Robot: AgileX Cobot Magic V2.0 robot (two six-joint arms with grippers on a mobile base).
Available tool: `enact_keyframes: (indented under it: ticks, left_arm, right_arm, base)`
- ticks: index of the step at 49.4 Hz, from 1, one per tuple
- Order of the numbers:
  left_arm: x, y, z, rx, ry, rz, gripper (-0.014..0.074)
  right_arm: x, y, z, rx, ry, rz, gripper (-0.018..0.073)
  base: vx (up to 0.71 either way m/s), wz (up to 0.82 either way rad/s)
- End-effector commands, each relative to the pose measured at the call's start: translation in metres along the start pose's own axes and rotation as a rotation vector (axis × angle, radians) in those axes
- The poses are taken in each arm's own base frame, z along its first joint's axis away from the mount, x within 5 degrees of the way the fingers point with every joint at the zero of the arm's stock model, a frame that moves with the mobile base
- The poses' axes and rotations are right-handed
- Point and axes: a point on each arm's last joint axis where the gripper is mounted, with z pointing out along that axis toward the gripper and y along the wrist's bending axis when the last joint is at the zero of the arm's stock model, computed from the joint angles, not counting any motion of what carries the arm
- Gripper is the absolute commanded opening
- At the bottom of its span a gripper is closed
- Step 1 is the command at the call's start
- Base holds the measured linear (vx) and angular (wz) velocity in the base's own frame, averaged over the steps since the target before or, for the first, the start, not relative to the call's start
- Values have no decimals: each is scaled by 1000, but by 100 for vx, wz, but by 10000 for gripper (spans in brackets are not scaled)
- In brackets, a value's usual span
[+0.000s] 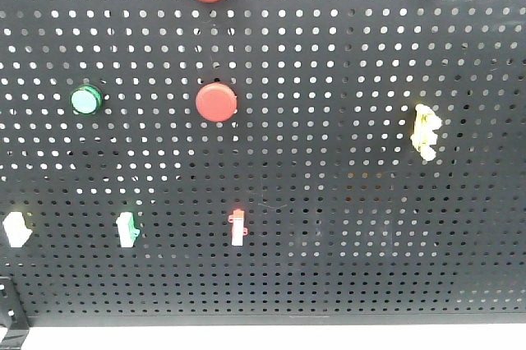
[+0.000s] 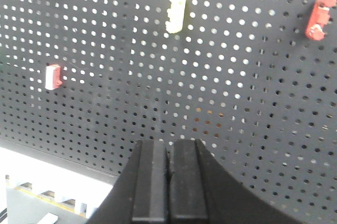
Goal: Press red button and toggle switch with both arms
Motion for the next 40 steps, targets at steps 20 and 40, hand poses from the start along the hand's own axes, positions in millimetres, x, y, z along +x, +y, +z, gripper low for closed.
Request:
enact_keyframes:
  ticks: [20,40]
  left_arm:
    - [4,1,1,-10,-55,-12,1]
    - [4,1,1,-10,-55,-12,1]
  right_arm:
    - [-14,-4,-1,33,-84,-7,-3]
    - [5,-6,6,83,-38,61,-3]
  base:
    - [0,0]
    - [0,0]
